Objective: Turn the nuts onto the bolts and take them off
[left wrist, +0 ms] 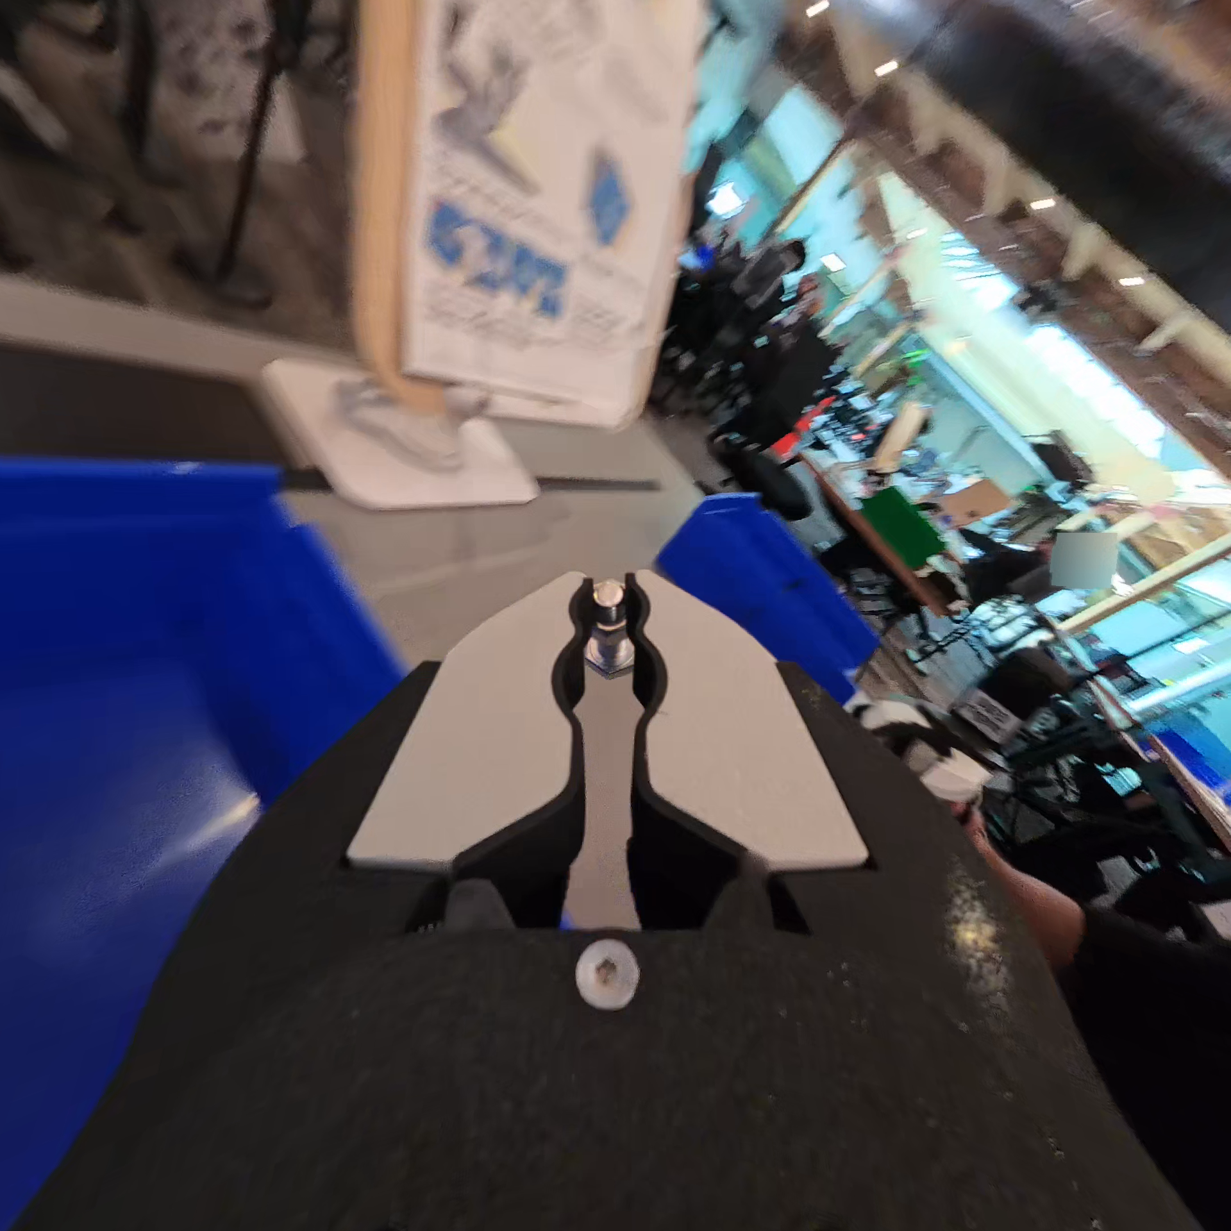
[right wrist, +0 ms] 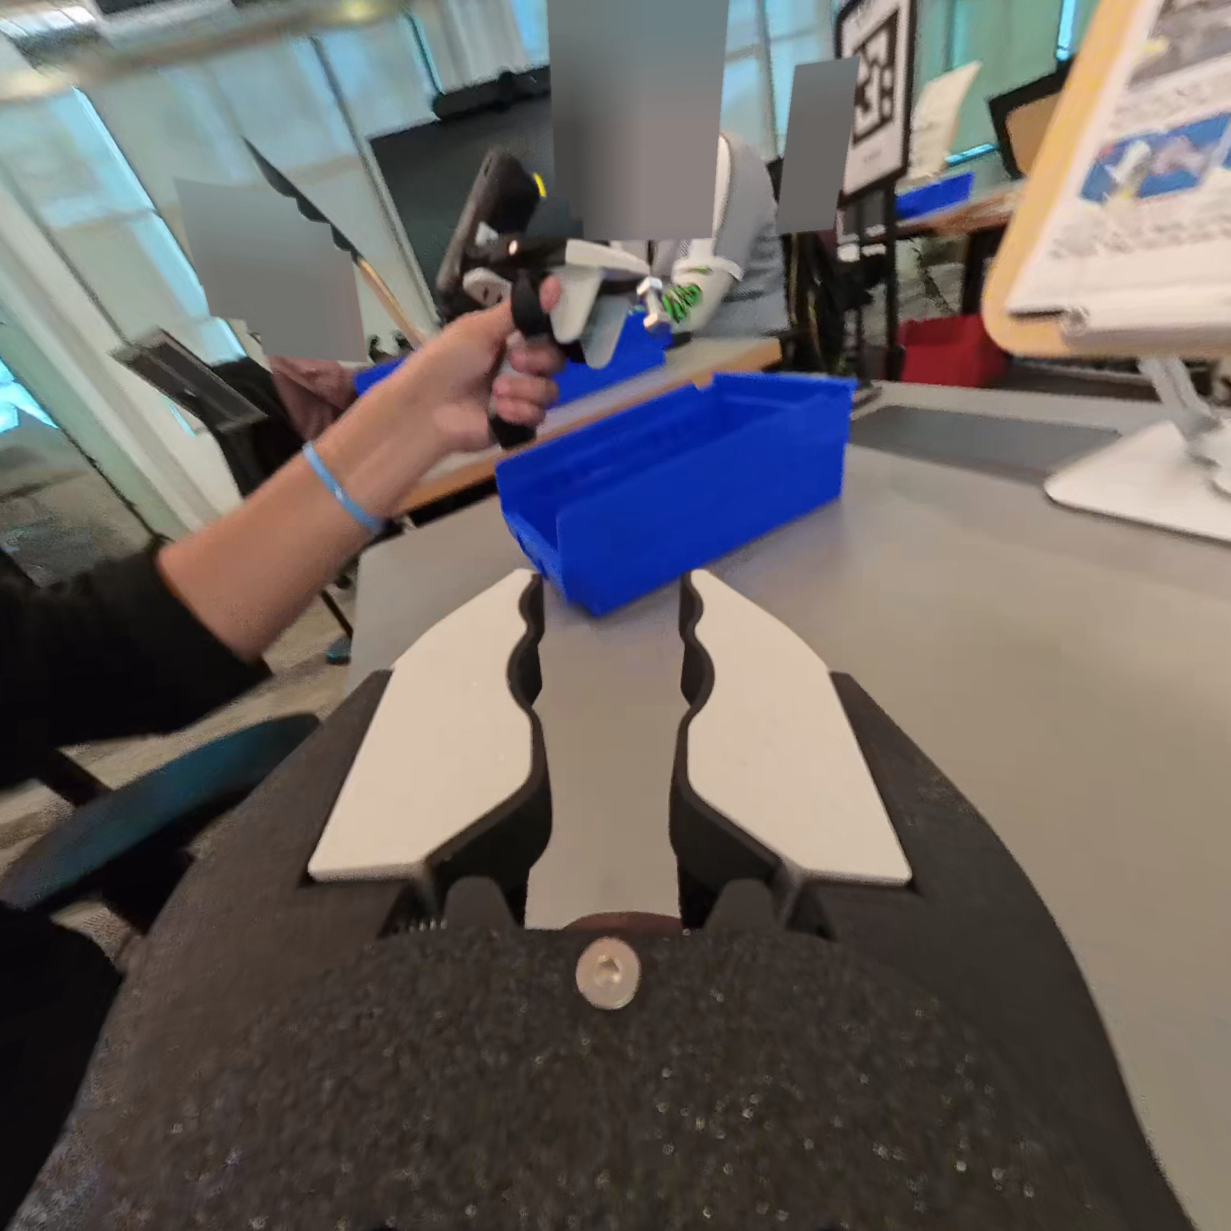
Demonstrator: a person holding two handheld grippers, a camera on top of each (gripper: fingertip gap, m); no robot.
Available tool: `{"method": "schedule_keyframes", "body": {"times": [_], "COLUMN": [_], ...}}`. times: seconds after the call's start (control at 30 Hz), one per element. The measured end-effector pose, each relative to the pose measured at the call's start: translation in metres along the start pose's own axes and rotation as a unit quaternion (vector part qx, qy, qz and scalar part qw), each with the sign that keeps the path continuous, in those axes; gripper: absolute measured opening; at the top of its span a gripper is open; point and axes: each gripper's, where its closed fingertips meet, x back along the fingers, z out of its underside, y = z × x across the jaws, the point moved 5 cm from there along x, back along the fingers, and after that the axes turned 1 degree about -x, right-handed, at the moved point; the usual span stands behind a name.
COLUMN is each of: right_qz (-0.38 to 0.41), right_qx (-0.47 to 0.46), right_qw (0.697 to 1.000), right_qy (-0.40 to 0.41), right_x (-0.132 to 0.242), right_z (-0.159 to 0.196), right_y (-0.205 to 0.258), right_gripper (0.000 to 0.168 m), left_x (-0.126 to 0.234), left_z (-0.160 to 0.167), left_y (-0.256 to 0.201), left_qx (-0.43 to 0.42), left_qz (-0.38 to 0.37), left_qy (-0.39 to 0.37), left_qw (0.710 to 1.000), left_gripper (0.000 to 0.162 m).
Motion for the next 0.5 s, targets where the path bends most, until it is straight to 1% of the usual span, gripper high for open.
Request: {"method": "schedule_keyframes", "body": {"times": [0.07, 0.13, 0.2, 0.23, 0.3, 0.33, 0.37, 0.4, 0.47, 0.5], "right_qz": [-0.025, -0.054, -0.112, -0.147, -0.226, -0.250, -0.261, -0.264, -0.258, -0.256], "right_qx": [-0.015, -0.064, -0.157, -0.218, -0.326, -0.362, -0.388, -0.398, -0.391, -0.388], "right_qw": [0.999, 0.996, 0.979, 0.962, 0.911, 0.888, 0.872, 0.866, 0.870, 0.870], "right_qy": [-0.021, -0.036, -0.062, -0.074, -0.114, -0.135, -0.145, -0.148, -0.155, -0.165], "right_x": [-0.024, -0.049, -0.066, -0.072, -0.075, -0.075, -0.074, -0.072, -0.068, -0.064], "right_z": [-0.024, -0.040, -0.049, -0.050, -0.051, -0.050, -0.046, -0.042, -0.036, -0.037], "right_y": [-0.011, -0.024, -0.033, -0.036, -0.039, -0.040, -0.042, -0.044, -0.047, -0.049], "right_gripper": [0.040, 0.043, 0.044, 0.045, 0.046, 0.046, 0.048, 0.048, 0.045, 0.042], "left_x": [-0.014, -0.030, -0.049, -0.059, -0.076, -0.085, -0.092, -0.100, -0.117, -0.121], "left_z": [-0.002, 0.001, 0.010, 0.017, 0.033, 0.042, 0.051, 0.059, 0.075, 0.079], "left_y": [-0.036, -0.069, -0.094, -0.102, -0.116, -0.121, -0.125, -0.128, -0.130, -0.132], "left_qx": [-0.026, -0.036, -0.038, -0.038, -0.022, -0.013, -0.009, -0.011, -0.016, -0.020], "left_qz": [0.052, 0.106, 0.156, 0.171, 0.213, 0.229, 0.237, 0.243, 0.236, 0.232], "left_qy": [-0.031, -0.072, -0.100, -0.109, -0.122, -0.121, -0.124, -0.122, -0.090, -0.086], "left_qw": [0.998, 0.991, 0.982, 0.978, 0.969, 0.966, 0.963, 0.962, 0.968, 0.969], "left_gripper": [0.008, 0.008, 0.008, 0.008, 0.008, 0.008, 0.007, 0.007, 0.008, 0.008]}}
